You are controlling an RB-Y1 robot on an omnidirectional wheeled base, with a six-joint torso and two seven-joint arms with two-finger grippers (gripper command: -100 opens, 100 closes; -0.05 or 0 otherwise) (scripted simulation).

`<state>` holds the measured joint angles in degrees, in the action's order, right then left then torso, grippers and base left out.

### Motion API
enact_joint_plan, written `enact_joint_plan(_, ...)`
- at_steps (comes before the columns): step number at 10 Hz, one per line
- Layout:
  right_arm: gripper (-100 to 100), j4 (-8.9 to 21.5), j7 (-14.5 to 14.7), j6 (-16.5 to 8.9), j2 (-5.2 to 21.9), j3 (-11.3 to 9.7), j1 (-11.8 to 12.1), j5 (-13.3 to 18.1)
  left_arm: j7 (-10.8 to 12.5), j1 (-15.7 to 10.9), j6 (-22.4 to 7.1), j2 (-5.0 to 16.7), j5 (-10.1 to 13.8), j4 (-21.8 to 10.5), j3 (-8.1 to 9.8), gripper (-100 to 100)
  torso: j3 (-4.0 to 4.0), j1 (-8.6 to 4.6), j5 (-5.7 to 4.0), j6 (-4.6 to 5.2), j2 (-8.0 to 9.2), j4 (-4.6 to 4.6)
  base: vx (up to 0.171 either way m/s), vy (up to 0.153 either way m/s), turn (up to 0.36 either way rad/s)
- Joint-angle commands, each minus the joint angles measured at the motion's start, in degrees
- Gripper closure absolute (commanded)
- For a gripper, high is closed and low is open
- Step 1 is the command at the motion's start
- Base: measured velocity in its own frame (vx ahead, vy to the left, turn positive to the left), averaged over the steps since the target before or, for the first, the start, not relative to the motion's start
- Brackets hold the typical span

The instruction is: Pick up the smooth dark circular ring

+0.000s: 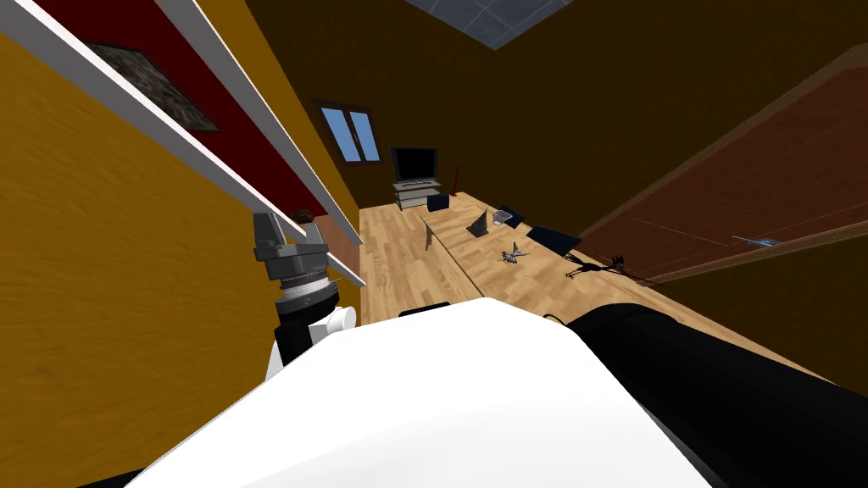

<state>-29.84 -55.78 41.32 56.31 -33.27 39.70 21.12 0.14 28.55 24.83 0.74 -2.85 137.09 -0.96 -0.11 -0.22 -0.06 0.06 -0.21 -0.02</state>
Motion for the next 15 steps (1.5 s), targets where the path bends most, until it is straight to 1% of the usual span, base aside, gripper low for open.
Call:
enact_joint_plan(1, -100, 2.86, -1.69, 1.45, 0.48, -0.58, -1.09, 0.67, 0.0, 0.0, 0.0, 0.0, 0.0, 0.0, 0.0, 0, 0.0, 0.0, 0.0, 0.0, 0.0, 0.0, 0.058, -0.067, 0.174)
enact_joint_plan(2, -100, 3.24, -1.69, 1.45, 0.48, -0.58, -1.09, 0.67, 0.0, 0.0, 0.0, 0.0, 0.0, 0.0, 0.0, 0, -0.01, -0.03, 0.01, -0.03, -0.02, 0.0, 0.051, -0.053, 0.116)
enact_joint_plan(3, -100, 4.68, -3.18, 1.9, 0.82, -1.01, -1.86, 1.15, 0.0, 0.0, 0.0, 0.0, 0.0, 0.0, 0.0, 0, 0.0, 0.04, 0.02, 0.01, 0.01, 0.0, 0.059, -0.057, 0.182)
enact_joint_plan(5, -100, 4.8, -3.18, 1.9, 0.82, -1.01, -1.86, 1.15, 0.0, 0.0, 0.0, 0.0, 0.0, 0.0, 0.0, 0, 0.0, 0.02, 0.01, 0.02, 0.0, 0.0, 0.036, -0.051, 0.049)
enact_joint_plan(7, -100, 7.22, -5.79, 2.68, 1.07, -1.72, -3.57, 1.95, 0.0, -0.01, 0.0, 0.0, 0.0, 0.0, 0.0, 0, 0.04, 0.1, 0.03, -0.02, 0.06, 0.02, 0.053, -0.062, 0.231)
enact_joint_plan(9, -100, 8.74, -7.82, 3.29, 0.82, -2.24, -5.31, 2.53, 0.0, 0.0, 0.0, 0.01, 0.0, 0.0, 0.0, 0, -0.02, -0.19, -0.03, -0.02, -0.03, -0.01, 0.064, -0.137, 0.199)
enact_joint_plan(10, -100, 9.6, -7.82, 3.29, 0.82, -2.24, -5.31, 2.53, 0.0, 0.0, 0.0, 0.01, 0.0, 0.0, 0.01, 0, -0.06, -0.29, -0.07, -0.01, -0.12, -0.02, 0.076, -0.113, 0.081)
enact_joint_plan(11, -100, 9.43, -7.82, 3.29, 0.82, -2.24, -5.31, 2.53, 0.0, 0.01, 0.0, 0.01, 0.0, 0.0, 0.01, 0, -0.07, -0.18, -0.04, 0.03, -0.11, -0.03, 0.033, -0.041, -0.004)
enact_joint_plan(12, -100, 9.44, -9.19, 3.7, 0.17, -2.58, -6.83, 2.87, 0.0, 0.01, 0.0, 0.0, 0.0, 0.0, 0.0, 0, 0.0, 0.08, 0.01, 0.06, 0.02, 0.0, 0.042, -0.048, 0.18)
enact_joint_plan(13, -100, 9.49, -9.59, 3.82, -0.27, -2.67, -7.42, 2.95, 0.0, 0.0, 0.0, 0.0, 0.0, 0.0, 0.0, 0, 0.0, 0.09, 0.02, -0.02, 0.0, 0.01, 0.051, -0.076, 0.188)
enact_joint_plan(14, -100, 8.26, -9.59, 3.82, -0.27, -2.67, -7.42, 2.95, 0.0, 0.0, 0.0, 0.0, 0.0, 0.0, 0.0, 0, -0.02, 0.02, 0.01, 0.01, -0.03, -0.01, 0.031, -0.06, 0.011)
enact_joint_plan(15, -100, 8.61, -9.59, 3.82, -0.27, -2.67, -7.42, 2.95, 0.0, 0.01, 0.0, 0.0, 0.0, 0.0, 0.0, 0, 0.01, 0.07, 0.0, 0.06, 0.03, 0.0, 0.009, -0.024, -0.032)
